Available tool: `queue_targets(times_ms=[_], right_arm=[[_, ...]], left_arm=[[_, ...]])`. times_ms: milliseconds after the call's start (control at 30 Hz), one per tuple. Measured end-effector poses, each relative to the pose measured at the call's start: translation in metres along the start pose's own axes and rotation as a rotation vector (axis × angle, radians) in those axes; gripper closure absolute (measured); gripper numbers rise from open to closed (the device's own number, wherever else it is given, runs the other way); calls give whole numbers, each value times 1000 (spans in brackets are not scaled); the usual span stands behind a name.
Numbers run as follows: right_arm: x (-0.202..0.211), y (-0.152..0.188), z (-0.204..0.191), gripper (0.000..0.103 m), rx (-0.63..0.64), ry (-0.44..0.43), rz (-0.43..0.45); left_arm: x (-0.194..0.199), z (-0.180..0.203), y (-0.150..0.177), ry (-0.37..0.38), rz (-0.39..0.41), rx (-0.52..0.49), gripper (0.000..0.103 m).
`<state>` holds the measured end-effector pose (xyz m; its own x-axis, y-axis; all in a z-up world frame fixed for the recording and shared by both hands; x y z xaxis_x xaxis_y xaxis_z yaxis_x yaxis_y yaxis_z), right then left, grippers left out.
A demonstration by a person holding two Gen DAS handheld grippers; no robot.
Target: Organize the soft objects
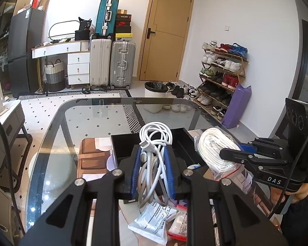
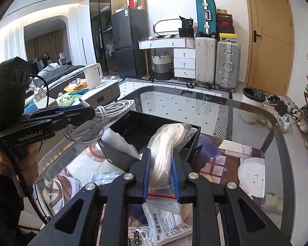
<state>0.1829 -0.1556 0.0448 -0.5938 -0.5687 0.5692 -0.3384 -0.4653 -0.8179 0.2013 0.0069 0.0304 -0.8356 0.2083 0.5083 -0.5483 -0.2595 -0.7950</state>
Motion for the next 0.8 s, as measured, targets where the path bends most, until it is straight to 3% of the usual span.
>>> queue_targets(times_ms=[800], right_arm=[[-36,-21,18,85,-16,5,-10]], left_arm=[[-52,5,-4,-29,-42,-22,82]])
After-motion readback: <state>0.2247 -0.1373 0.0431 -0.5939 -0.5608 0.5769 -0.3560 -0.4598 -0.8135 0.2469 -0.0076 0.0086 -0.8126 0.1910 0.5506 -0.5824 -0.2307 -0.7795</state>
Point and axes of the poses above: each gripper's, at about its wrist camera, not at the fingertips, and x roughly against the way its jaws point, z to its right, y to its underside, the point moved 10 cm from there along -x, roughly the way its jaws point, and after that the axes turned 11 degrees about x, right-handed, at the moved point
